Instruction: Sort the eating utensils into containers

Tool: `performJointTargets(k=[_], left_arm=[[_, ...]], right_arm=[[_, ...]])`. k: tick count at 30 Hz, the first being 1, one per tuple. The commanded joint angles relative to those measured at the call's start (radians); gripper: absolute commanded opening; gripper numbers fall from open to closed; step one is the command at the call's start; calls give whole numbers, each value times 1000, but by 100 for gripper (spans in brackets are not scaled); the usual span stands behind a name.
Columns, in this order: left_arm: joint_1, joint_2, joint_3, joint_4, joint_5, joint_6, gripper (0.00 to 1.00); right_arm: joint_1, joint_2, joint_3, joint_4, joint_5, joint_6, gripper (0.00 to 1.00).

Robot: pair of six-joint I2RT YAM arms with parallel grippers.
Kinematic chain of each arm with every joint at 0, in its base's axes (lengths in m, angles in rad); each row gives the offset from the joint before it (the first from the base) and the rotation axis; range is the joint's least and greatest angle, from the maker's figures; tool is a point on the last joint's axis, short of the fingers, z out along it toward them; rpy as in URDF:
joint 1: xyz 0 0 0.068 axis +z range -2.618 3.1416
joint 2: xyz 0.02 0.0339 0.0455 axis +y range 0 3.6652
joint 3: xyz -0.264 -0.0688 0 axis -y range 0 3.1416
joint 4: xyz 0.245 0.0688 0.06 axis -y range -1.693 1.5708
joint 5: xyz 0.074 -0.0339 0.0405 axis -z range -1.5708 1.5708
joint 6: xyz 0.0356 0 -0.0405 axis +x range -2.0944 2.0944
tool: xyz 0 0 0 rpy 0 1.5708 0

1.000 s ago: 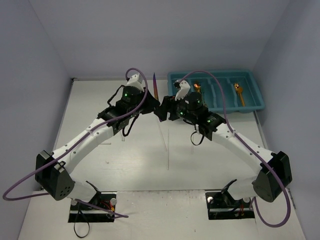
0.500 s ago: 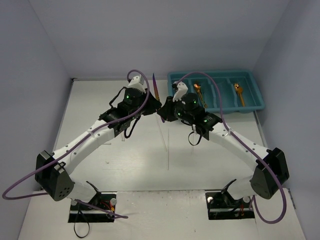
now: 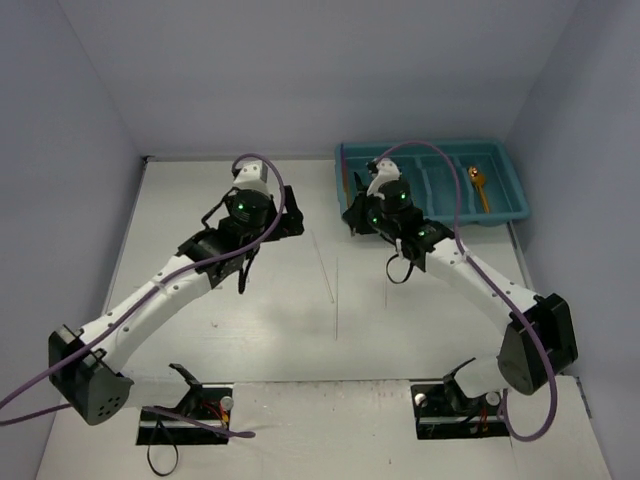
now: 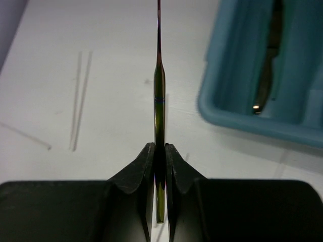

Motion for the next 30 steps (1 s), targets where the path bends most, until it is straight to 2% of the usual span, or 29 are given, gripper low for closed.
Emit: performJointTargets(k=[1, 5, 9, 14, 17, 20, 24, 25, 27, 30], left_arm=[[57, -132, 22, -90, -194, 135, 96], [208, -214, -34, -155, -170, 192, 97], [343, -260, -83, -199, -86, 239, 97], [412, -292, -164, -184, -79, 272, 98], [422, -287, -208, -172, -48, 263, 97], [424, -282, -210, -171, -36, 263, 97], [423, -284, -215, -172, -27, 268, 97], [424, -287, -217, -170, -23, 266, 97], [425, -294, -218, -169, -18, 265, 97], [426, -301, -214, -172, -19, 266, 97]], right_arm=[[-77, 65, 97, 30, 80, -61, 0], [-137, 205, 244, 11, 102, -114, 0], [-166, 392, 392, 9, 91, -116, 0], [-171, 588, 551, -1, 93, -96, 1], [-174, 653, 588, -11, 96, -82, 3], [-173, 681, 607, -19, 107, -83, 15], [-173, 637, 609, -46, 152, -86, 39], [-173, 618, 608, -53, 162, -89, 40], [-171, 561, 600, -71, 196, -106, 49], [-168, 477, 564, -81, 233, -137, 51]])
